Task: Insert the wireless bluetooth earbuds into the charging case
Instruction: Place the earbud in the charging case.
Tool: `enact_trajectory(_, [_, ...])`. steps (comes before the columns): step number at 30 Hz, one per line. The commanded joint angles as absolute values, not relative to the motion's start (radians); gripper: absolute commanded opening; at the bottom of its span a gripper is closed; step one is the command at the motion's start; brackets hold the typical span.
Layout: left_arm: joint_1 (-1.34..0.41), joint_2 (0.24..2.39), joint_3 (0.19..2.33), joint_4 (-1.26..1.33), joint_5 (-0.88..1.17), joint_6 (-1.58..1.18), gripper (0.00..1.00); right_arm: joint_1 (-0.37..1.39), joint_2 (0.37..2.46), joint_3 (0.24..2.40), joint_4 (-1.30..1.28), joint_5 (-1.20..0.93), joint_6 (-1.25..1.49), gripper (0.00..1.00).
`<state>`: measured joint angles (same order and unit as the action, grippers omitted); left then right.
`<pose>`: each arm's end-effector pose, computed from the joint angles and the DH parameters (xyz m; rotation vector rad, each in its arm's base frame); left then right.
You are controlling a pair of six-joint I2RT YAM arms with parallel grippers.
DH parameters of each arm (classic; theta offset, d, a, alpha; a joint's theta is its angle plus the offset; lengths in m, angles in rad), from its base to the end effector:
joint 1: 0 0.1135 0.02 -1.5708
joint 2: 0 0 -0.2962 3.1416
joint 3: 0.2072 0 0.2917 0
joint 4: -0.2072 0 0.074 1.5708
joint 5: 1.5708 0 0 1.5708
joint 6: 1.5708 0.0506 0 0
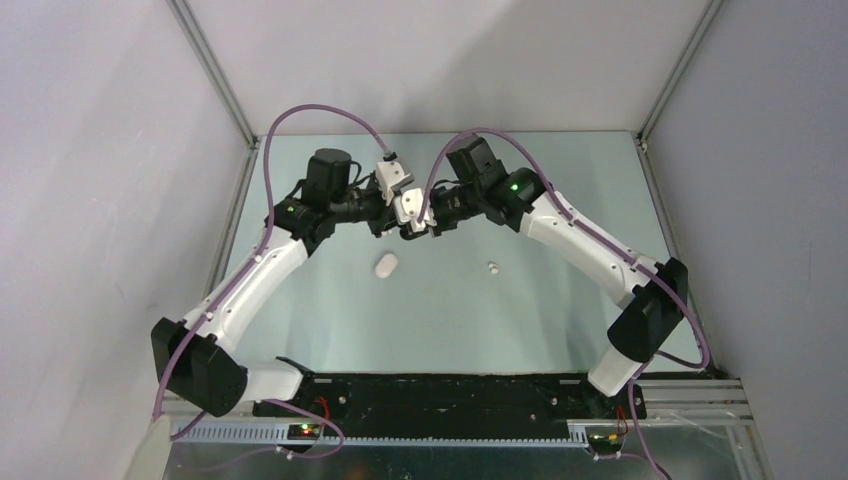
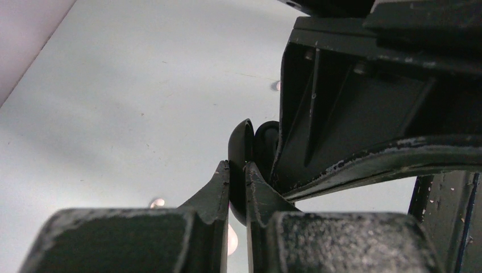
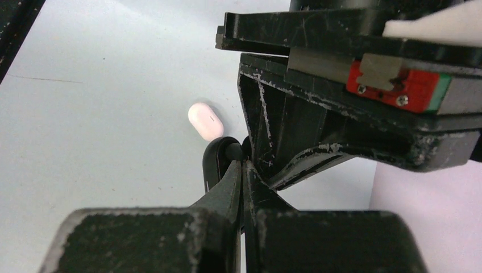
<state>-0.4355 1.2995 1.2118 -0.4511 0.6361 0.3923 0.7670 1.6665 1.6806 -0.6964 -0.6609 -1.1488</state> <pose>0.2853 -0.1659 0.3748 1.1642 1.7071 -0.6935 0.2818 0.3148 0.4005 -1.9216 0.9308 0.5194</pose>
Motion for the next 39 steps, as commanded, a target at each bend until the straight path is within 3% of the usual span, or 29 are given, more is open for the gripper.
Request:
enact_trajectory(1, [-0.44, 1.263, 1.252, -0.422, 0.668, 0.378, 0.0, 0.784, 1.655, 1.667, -0.646, -0.623, -1.123, 0.0])
enact_trajectory(23, [-0.442, 1.252, 1.211, -0.422, 0.619, 0.454, 0.0, 0.787, 1.732, 1.786, -0.859, -0.643, -1.131, 0.0])
enact_trajectory(29, [-0.442, 1.243, 1.211, -0.422, 0.631, 0.452, 0.0, 0.808, 1.742, 1.731, -0.736, -0.506, -1.093, 0.0])
enact_trajectory(35, [-0.442, 1.235, 1.191, -0.421, 0.626, 0.459, 0.0, 0.827, 1.738, 1.707, -0.56, -0.354, -0.982, 0.16])
enact_trajectory(39, [-0.441, 1.231, 1.185, -0.422, 0.62, 0.465, 0.0, 0.828, 1.719, 1.705, -0.533, -0.342, -0.965, 0.19])
